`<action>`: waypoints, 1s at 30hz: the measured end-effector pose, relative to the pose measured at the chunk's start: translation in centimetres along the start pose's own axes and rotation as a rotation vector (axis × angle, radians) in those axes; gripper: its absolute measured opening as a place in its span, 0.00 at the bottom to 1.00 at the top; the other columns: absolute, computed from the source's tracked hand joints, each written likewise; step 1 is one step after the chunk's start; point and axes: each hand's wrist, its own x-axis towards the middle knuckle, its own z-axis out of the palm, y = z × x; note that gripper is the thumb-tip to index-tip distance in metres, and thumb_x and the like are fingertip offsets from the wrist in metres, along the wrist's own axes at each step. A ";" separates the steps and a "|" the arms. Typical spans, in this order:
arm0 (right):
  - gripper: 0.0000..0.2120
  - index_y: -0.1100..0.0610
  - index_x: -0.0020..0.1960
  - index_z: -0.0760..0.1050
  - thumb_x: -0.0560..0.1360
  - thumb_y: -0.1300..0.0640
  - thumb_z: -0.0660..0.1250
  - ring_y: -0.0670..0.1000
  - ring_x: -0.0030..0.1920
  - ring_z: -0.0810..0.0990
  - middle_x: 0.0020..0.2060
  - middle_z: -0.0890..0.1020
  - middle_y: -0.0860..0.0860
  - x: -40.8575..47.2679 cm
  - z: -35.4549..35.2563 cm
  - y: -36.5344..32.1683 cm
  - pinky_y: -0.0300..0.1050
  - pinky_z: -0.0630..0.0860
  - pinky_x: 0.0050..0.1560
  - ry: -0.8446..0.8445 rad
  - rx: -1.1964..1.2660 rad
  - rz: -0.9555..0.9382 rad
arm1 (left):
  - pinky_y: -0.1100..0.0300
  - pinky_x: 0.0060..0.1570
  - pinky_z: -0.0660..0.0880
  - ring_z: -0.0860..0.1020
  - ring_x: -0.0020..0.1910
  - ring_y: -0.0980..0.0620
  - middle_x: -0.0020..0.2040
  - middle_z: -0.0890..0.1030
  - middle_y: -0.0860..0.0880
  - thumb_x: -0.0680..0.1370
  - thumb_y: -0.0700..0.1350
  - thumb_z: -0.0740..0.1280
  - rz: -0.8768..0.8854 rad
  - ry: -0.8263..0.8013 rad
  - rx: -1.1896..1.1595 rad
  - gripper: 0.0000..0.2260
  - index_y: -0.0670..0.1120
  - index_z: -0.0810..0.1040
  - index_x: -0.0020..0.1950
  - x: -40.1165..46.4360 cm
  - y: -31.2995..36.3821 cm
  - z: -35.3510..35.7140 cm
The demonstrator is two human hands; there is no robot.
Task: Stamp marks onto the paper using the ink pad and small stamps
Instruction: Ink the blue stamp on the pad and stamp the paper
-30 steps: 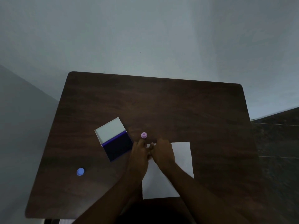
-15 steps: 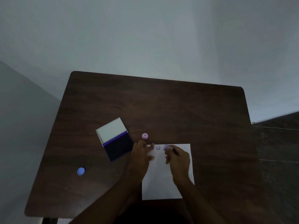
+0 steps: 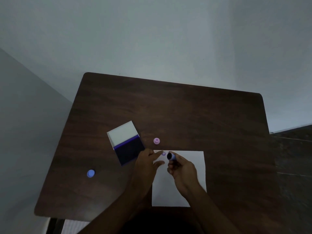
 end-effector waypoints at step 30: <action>0.11 0.63 0.55 0.77 0.76 0.60 0.63 0.50 0.35 0.74 0.35 0.77 0.55 -5.4 13.3 6.7 0.47 0.73 0.43 -0.440 -0.143 0.206 | 0.76 0.51 0.64 0.75 0.48 0.58 0.50 0.79 0.50 0.75 0.42 0.69 -0.345 0.640 -0.190 0.10 0.48 0.82 0.55 -8.1 -14.8 -8.9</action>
